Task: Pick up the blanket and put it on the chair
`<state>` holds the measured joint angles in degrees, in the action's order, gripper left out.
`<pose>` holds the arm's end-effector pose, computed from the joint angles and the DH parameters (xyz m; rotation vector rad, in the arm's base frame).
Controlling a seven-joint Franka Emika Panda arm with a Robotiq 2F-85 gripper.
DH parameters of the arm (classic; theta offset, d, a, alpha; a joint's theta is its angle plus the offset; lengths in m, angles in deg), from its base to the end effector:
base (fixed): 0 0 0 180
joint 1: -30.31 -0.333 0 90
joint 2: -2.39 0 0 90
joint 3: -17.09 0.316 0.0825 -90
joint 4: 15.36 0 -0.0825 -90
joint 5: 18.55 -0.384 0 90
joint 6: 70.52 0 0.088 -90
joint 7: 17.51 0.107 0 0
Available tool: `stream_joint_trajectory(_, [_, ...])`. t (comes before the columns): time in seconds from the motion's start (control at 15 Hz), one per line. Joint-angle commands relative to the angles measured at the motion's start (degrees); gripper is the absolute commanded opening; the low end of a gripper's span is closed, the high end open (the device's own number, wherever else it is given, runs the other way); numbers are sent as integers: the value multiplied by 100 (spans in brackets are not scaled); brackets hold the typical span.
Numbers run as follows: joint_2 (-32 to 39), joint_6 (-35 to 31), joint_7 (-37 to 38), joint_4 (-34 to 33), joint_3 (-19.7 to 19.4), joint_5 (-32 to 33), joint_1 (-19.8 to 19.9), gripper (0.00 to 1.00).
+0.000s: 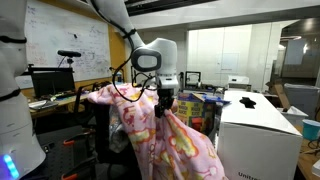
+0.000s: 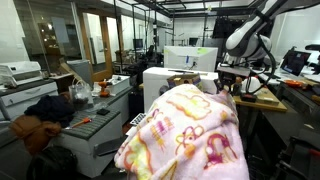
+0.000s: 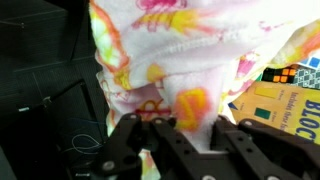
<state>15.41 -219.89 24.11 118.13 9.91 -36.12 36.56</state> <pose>0.5088 -0.1289 0.2457 -2.4595 1.7135 -0.0301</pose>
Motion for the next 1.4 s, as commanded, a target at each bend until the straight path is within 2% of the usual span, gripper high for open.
stream_joint_trajectory(0.0, [-987,750,-69,121,-69,366,-113,1])
stream_joint_trajectory(0.27, [-1714,1416,-74,-95,182,476,-212,1])
stream_joint_trajectory(0.53, [-2125,2076,-74,-561,575,433,-441,1])
stream_joint_trajectory(1.0, [-2115,2781,-147,-1690,1154,443,-882,1])
stream_joint_trajectory(1.33, [-1970,3006,-186,-2431,1529,561,-1170,1])
